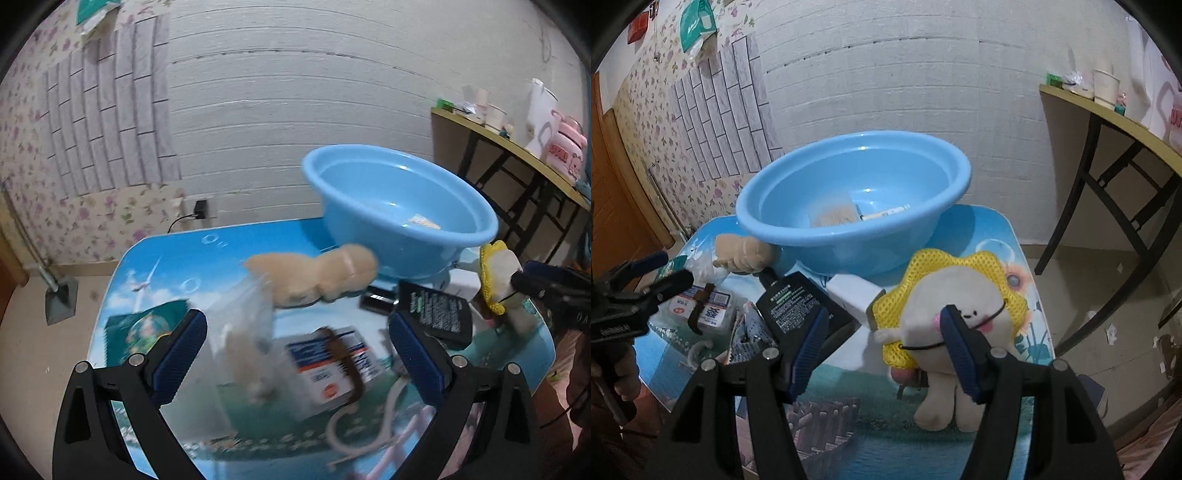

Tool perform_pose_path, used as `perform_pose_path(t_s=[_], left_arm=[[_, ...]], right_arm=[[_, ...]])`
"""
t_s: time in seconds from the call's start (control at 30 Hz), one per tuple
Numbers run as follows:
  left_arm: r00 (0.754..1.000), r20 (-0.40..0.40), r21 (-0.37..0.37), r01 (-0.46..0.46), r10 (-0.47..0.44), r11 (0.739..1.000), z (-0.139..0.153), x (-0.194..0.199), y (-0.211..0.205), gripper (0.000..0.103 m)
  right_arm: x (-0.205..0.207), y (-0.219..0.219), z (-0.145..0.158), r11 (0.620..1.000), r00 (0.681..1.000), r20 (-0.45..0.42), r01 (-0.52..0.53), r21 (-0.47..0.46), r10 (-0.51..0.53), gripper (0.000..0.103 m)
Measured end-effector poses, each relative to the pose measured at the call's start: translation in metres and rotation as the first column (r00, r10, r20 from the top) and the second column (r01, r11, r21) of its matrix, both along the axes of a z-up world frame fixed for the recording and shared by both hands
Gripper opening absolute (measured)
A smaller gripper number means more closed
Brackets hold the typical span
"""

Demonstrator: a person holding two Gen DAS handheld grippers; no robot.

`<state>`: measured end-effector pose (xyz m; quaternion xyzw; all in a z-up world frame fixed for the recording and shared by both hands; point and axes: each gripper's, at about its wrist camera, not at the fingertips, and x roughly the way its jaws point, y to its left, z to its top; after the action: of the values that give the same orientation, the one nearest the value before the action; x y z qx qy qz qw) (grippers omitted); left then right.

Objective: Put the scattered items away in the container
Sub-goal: 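Move both grippers back toward the remaining items on the table, then grasp the green snack packet with the left gripper while the right grasps the plush doll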

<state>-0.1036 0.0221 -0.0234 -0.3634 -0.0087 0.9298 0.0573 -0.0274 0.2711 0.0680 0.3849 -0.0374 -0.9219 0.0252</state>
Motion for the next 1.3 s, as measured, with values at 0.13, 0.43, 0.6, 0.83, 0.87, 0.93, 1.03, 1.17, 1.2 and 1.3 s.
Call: perform_pose_path(t_s=[0.13, 0.43, 0.6, 0.83, 0.87, 0.93, 1.03, 1.17, 1.2, 1.3], left_arm=[[0.998, 0.027, 0.003, -0.052, 0.052, 0.999, -0.011, 0.011, -0.02, 0.099], [0.99, 0.041, -0.016, -0.131, 0.132, 0.991, -0.015, 0.025, -0.052, 0.099], [0.981, 0.037, -0.011, -0.188, 0.188, 0.982, -0.012, 0.025, -0.072, 0.099], [0.974, 0.079, -0.028, -0.21, 0.212, 0.977, -0.026, 0.023, -0.078, 0.099], [0.974, 0.085, -0.031, -0.209, 0.211, 0.977, -0.028, 0.022, -0.078, 0.099], [0.972, 0.1, -0.033, -0.21, 0.213, 0.977, -0.035, 0.021, -0.077, 0.099], [0.97, 0.123, -0.033, -0.206, 0.208, 0.978, -0.043, 0.019, -0.075, 0.099], [0.971, 0.141, -0.05, -0.189, 0.195, 0.981, -0.051, 0.016, -0.069, 0.099], [0.971, 0.145, -0.053, -0.183, 0.189, 0.982, -0.052, 0.015, -0.068, 0.099], [0.971, 0.151, -0.056, -0.176, 0.183, 0.983, -0.056, 0.014, -0.065, 0.099]], right_arm=[[0.002, 0.002, 0.001, 1.0, 1.0, -0.008, 0.017, 0.001, -0.017, 0.063], [0.003, -0.002, -0.006, 1.0, 1.0, 0.015, 0.012, -0.009, -0.012, 0.063], [0.002, 0.001, -0.005, 1.0, 1.0, 0.012, 0.022, -0.007, -0.022, 0.063], [0.0, 0.012, -0.006, 0.998, 0.998, 0.014, 0.062, 0.0, -0.062, 0.063], [-0.001, 0.013, -0.006, 0.998, 0.998, 0.014, 0.068, 0.003, -0.068, 0.063], [-0.001, 0.017, -0.007, 0.997, 0.996, 0.015, 0.083, 0.005, -0.083, 0.063], [-0.001, 0.024, -0.009, 0.995, 0.994, 0.022, 0.104, 0.004, -0.104, 0.063], [-0.002, 0.03, -0.013, 0.992, 0.992, 0.034, 0.123, -0.009, -0.123, 0.063], [-0.003, 0.031, -0.015, 0.992, 0.992, 0.039, 0.123, -0.012, -0.122, 0.063], [-0.005, 0.033, -0.02, 0.992, 0.991, 0.053, 0.127, -0.012, -0.126, 0.063]])
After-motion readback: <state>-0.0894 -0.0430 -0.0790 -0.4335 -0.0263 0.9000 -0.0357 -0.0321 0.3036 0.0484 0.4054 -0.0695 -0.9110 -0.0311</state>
